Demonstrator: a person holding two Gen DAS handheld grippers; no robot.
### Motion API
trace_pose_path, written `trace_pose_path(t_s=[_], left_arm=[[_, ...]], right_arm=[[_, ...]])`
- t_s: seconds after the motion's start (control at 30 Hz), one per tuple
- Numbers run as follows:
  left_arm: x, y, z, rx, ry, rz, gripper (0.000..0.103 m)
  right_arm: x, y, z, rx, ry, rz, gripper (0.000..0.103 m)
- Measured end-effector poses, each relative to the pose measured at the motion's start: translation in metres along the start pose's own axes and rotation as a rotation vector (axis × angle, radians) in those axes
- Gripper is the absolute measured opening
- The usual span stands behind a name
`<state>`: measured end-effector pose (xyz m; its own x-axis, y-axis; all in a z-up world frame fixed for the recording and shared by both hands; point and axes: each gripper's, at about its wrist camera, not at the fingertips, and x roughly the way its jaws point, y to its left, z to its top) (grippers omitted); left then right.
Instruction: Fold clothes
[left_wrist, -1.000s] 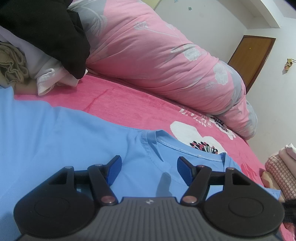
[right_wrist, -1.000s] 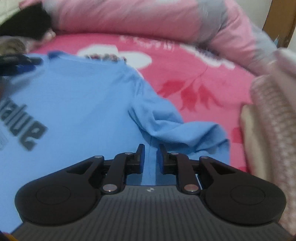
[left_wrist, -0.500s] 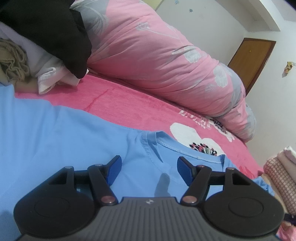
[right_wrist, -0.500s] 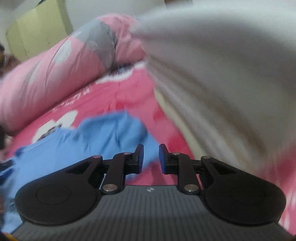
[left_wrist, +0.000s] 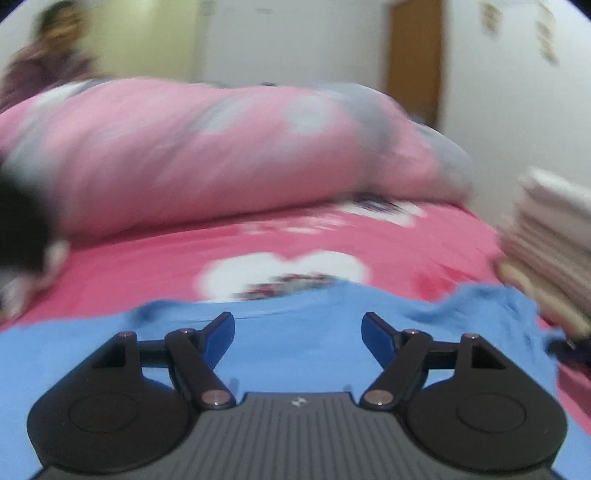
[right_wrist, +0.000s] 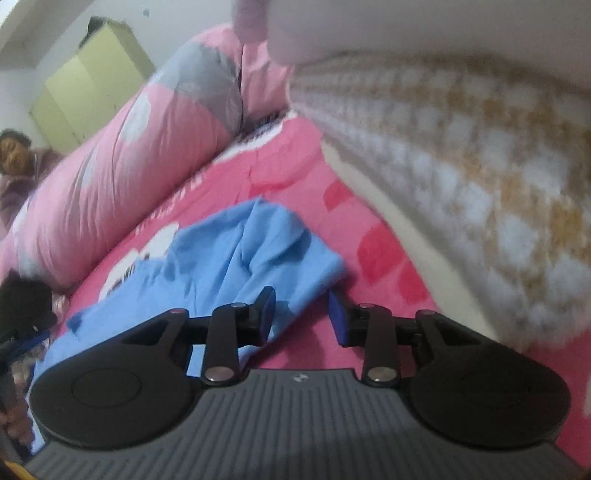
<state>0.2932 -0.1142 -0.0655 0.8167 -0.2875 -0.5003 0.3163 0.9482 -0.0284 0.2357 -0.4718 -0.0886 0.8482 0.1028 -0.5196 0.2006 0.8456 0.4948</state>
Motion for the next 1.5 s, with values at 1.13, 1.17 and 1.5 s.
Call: trace_pose_path(t_s=[1.13, 1.17, 1.5], left_arm=[[0.099, -0.258, 0.041, 0.568, 0.137, -0.251, 0.089], [0.099, -0.264, 0.038, 0.602, 0.140, -0.241, 0.087], [0.083, -0.264, 0.026, 0.735, 0.190, -0.193, 0.081]], right_arm=[[-0.029, -0.045, -0.014, 0.121, 0.017, 0.101, 0.002], [-0.029, -0.045, -0.013, 0.124, 0.018, 0.105, 0.002], [-0.026, -0.051, -0.009, 0.143, 0.017, 0.117, 0.002]])
